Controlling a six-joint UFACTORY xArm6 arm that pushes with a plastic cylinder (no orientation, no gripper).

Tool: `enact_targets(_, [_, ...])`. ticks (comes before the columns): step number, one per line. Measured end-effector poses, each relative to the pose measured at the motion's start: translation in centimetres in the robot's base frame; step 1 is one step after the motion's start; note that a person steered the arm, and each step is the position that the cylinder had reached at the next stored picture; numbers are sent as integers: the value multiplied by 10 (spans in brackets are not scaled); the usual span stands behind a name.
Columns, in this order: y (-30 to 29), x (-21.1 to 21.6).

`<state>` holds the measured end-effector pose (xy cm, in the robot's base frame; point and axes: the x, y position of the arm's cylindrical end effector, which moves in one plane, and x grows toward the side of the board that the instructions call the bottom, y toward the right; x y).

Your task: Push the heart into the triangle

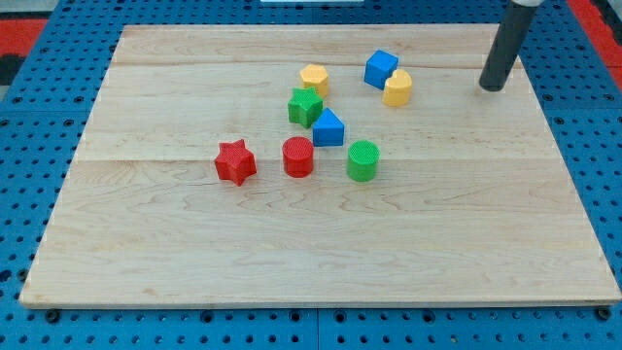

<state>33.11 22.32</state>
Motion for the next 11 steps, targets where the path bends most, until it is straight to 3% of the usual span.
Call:
enact_targets(6, [-156,-13])
enact_targets(11, [-163,38])
